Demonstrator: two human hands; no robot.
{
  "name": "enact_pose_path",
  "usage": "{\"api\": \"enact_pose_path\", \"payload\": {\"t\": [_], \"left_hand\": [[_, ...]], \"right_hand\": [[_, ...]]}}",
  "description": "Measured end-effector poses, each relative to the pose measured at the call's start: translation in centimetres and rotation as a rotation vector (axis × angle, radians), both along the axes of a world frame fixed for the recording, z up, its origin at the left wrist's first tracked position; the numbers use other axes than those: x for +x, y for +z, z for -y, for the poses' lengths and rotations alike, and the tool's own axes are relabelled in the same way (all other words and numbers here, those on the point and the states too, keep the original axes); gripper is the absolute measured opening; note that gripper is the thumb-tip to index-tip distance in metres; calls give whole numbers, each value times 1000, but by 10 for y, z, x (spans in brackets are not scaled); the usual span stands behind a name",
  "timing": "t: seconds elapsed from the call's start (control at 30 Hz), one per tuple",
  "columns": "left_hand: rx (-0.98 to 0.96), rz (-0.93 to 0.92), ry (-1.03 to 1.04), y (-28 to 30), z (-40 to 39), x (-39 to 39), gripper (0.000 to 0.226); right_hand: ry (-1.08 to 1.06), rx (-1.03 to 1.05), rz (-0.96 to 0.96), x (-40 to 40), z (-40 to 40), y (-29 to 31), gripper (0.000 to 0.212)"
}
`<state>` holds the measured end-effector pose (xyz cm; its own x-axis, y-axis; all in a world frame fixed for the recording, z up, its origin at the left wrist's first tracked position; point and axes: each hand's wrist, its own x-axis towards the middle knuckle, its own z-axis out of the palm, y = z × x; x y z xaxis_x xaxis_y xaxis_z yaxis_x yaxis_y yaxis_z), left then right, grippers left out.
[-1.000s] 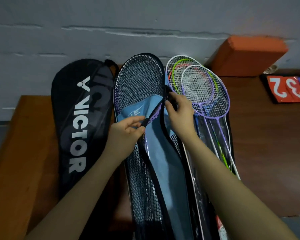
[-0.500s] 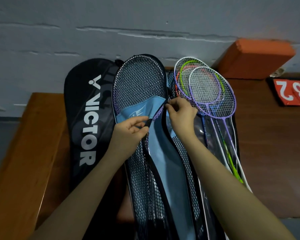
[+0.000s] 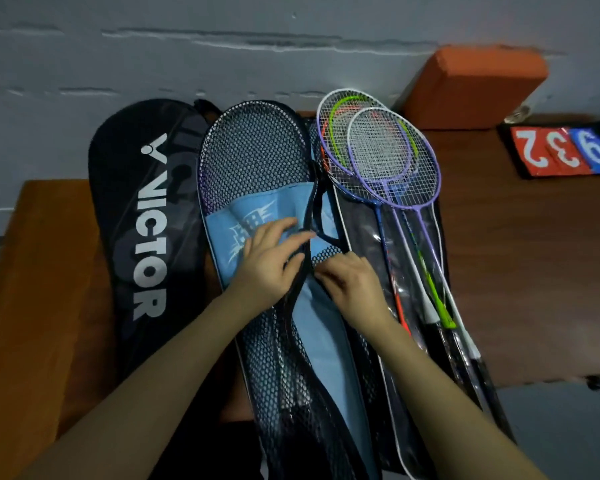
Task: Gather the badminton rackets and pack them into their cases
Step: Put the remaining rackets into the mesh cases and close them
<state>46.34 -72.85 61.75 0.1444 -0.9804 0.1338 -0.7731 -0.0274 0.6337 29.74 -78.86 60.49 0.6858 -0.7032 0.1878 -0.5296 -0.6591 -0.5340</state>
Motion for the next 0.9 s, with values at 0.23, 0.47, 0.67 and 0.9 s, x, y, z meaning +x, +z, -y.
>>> {"api": "enact_pose_path", "payload": {"t": [0.23,0.47,0.67,0.9], "left_hand": [[28,346,-295,8,25,3,40],[-52,356,-295,10,36,-1,29],[-36,332,-120,-4,35,-16,32],[-7,308,-42,-13,29,-13,22]], "right_hand": [[-102,16,242,-16,-3,12,6],[-134,139,299,-24,6,14,2],[-60,168,140,-38,9,23,8],[-71,301,14,-71,-19,25,1]]}}
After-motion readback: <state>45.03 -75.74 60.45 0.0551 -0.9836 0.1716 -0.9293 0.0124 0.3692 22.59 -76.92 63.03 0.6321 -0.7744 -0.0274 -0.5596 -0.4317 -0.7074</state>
